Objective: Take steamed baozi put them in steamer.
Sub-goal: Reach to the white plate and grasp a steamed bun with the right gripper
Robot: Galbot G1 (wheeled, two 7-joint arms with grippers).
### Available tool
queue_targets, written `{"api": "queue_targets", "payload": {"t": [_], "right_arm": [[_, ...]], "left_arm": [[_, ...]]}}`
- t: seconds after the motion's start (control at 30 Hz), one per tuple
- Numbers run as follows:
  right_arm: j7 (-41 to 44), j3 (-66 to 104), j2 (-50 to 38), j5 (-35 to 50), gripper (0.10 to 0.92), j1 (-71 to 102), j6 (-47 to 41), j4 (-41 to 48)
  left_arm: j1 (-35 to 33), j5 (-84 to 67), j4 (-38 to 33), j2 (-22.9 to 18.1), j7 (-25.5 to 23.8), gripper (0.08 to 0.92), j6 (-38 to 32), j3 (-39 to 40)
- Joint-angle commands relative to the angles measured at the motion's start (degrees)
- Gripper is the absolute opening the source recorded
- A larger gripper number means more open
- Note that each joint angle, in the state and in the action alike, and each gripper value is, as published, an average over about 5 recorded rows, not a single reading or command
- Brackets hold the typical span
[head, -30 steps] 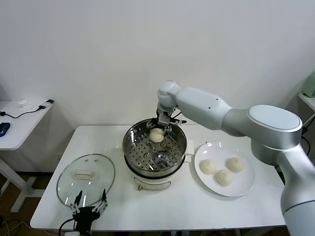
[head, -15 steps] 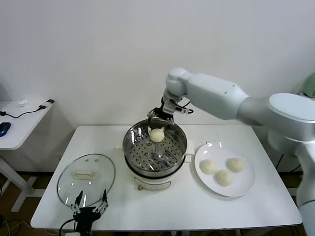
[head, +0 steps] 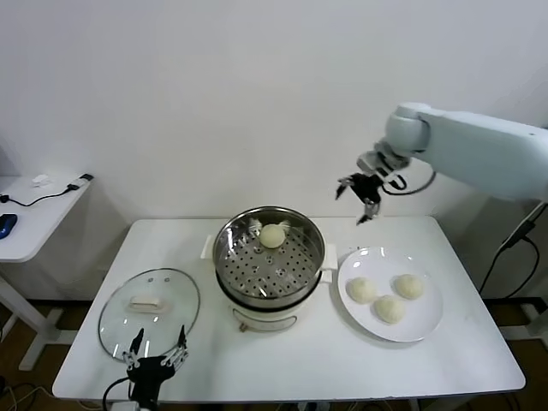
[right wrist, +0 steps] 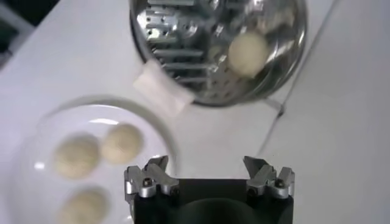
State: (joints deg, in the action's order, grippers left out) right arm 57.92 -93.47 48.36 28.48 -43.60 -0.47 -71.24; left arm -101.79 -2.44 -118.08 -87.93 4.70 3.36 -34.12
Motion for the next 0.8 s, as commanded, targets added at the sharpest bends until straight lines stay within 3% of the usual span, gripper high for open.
{"api": "queue_targets", "payload": {"t": [0.03, 0.8], "right_arm": [[-4.6, -4.4, -9.4, 5.7, 0.823, 6.8, -14.7, -7.5], [-10.4, 9.6, 0.5, 2.5, 0.823, 25.9, -16.4, 7.1]], "left_arm": [[0.3, -0.2, 0.5, 0.0, 0.1, 0.823, 0.2, -0.1], [1.8, -1.6, 2.8, 0.0, 0.7, 0.823, 0.6, -0.6]]}}
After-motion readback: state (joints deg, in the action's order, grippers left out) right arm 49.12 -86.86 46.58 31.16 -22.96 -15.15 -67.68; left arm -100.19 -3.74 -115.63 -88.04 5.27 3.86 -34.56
